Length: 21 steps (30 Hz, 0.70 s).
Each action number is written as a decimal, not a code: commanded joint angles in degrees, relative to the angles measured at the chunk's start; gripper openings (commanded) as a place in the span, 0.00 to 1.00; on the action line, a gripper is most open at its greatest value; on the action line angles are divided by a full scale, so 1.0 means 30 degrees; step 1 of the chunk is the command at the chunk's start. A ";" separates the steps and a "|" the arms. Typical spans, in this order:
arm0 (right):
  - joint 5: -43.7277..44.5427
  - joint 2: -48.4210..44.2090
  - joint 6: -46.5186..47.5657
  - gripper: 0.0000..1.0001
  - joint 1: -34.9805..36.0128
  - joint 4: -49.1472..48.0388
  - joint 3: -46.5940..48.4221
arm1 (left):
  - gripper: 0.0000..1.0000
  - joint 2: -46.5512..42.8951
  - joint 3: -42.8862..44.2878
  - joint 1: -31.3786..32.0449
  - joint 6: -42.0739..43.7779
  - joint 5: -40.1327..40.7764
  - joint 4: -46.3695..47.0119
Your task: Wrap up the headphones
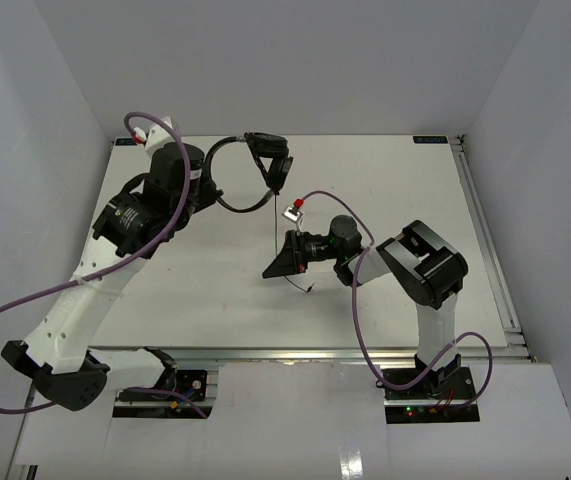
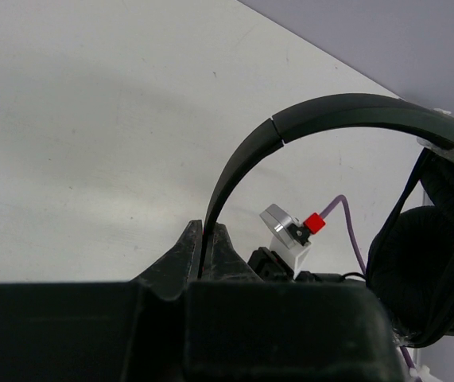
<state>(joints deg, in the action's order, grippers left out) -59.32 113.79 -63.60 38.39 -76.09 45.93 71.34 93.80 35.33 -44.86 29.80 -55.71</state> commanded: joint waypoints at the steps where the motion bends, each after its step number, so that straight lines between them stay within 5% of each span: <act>1: 0.0012 0.0431 0.0472 0.08 0.0123 -1.0582 0.0435 | 0.00 -0.1676 0.0259 -0.0088 -0.0925 -0.2385 0.2101; 11: 0.0779 -0.0411 0.3000 0.08 -0.0658 -0.5724 0.1785 | 0.00 -0.4812 -0.3561 -0.0088 0.1762 -1.1985 0.5326; 15: 0.1596 -0.1994 0.6306 0.08 -0.1190 0.1321 0.2668 | 0.00 -0.5921 -0.5001 -0.0088 0.3595 -1.5208 0.5301; 21: 0.3716 -0.4577 1.2663 0.08 -0.2135 1.1006 0.4925 | 0.00 -0.7060 -0.7442 -0.0088 0.6297 -1.6475 0.4919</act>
<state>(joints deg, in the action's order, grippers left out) -54.95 105.03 -41.54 34.13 -62.49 55.37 53.62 74.09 34.92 -31.20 -9.01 -44.30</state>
